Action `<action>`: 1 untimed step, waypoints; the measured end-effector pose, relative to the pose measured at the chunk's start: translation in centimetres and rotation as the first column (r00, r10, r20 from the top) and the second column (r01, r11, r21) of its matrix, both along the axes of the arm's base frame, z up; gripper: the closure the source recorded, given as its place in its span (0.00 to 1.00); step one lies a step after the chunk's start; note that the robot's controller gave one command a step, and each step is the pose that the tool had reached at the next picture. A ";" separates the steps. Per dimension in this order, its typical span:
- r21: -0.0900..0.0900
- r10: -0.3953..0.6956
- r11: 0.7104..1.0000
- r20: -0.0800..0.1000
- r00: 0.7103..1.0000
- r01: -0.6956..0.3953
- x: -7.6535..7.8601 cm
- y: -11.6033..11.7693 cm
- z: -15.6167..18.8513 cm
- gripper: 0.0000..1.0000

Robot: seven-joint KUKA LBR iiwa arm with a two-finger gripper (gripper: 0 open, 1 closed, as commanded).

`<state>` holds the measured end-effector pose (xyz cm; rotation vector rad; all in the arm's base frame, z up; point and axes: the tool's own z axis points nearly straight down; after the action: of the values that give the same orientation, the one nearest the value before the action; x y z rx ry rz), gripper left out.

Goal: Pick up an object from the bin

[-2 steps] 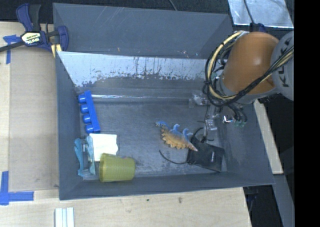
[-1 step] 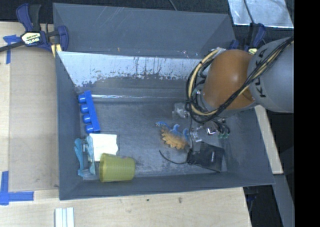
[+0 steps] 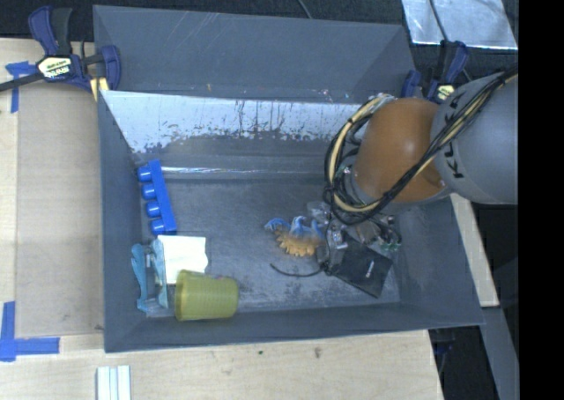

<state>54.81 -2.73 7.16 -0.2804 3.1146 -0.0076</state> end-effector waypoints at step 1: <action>0.000 0.000 1.000 0.000 1.000 0.000 0.0 0.0 0.0 1.00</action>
Offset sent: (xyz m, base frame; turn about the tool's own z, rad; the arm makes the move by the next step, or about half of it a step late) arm 0.0058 0.0065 0.1055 -0.0250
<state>54.82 -2.73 7.16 -0.2812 3.1144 -0.0077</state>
